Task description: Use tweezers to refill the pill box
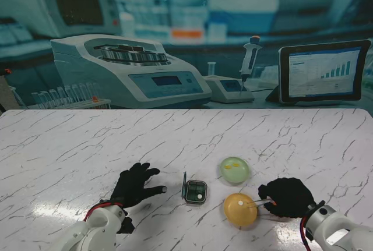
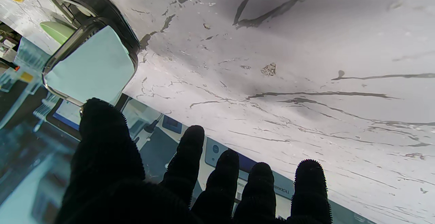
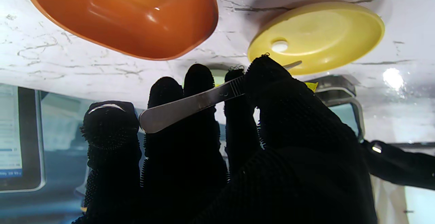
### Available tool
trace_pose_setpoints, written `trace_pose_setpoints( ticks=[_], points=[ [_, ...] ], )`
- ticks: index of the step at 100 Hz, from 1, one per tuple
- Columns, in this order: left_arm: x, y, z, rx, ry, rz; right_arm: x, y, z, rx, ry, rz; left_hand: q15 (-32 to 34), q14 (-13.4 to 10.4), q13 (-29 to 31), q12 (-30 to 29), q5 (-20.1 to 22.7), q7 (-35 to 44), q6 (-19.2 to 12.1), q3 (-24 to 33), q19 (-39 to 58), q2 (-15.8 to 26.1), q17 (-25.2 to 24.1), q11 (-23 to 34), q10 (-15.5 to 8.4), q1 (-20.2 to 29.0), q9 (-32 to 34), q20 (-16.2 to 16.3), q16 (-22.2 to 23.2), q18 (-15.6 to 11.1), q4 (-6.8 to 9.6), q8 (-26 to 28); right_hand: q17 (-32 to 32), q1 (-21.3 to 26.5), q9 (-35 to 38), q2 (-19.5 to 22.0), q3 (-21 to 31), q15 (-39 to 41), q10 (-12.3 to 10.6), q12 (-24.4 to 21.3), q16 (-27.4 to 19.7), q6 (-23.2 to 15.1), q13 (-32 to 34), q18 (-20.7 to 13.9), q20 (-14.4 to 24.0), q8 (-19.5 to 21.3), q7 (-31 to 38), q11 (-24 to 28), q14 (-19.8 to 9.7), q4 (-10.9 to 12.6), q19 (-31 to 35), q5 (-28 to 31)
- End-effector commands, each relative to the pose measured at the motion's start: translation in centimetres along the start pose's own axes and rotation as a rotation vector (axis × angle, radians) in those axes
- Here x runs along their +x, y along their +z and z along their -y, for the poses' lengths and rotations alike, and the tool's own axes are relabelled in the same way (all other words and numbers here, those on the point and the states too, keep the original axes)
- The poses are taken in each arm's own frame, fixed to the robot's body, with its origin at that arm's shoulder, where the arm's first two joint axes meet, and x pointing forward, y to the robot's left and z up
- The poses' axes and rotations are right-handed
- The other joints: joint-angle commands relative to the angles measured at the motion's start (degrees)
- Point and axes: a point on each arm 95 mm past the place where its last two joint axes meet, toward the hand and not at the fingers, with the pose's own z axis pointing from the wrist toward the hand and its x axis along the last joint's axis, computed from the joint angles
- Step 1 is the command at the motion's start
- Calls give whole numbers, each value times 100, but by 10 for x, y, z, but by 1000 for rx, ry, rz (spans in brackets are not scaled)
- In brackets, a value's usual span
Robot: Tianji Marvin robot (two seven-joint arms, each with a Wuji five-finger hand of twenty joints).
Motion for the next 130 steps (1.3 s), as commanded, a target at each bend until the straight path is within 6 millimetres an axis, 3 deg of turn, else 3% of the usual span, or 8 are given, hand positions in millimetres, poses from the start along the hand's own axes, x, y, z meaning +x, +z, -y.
trace_pose_setpoints(
  ticks=[1,130],
  points=[
    [3,-1,-5,-18,-16,-14,2,2,3,7,-5,-1,-160,-58,-232,-46,-99,-63,-174,57,-254,256,-58,-133,46,-110,-141,51,-4,42,184,-42,126,215,30,-56,172,212,138,-4,114,-191,55,-2997,-8,30,250,189,-191,84,205,111],
    [-2,-4,-8,-17,-44,2,10,33,12,29,-76,6,-177,-63,-243,-54,-116,-93,-180,61,-302,314,-53,-151,56,-175,-153,65,-4,47,192,-86,-72,243,-336,-261,438,-44,210,161,82,1,-225,-2930,-14,26,39,-28,-186,-19,-152,-320]
  ],
)
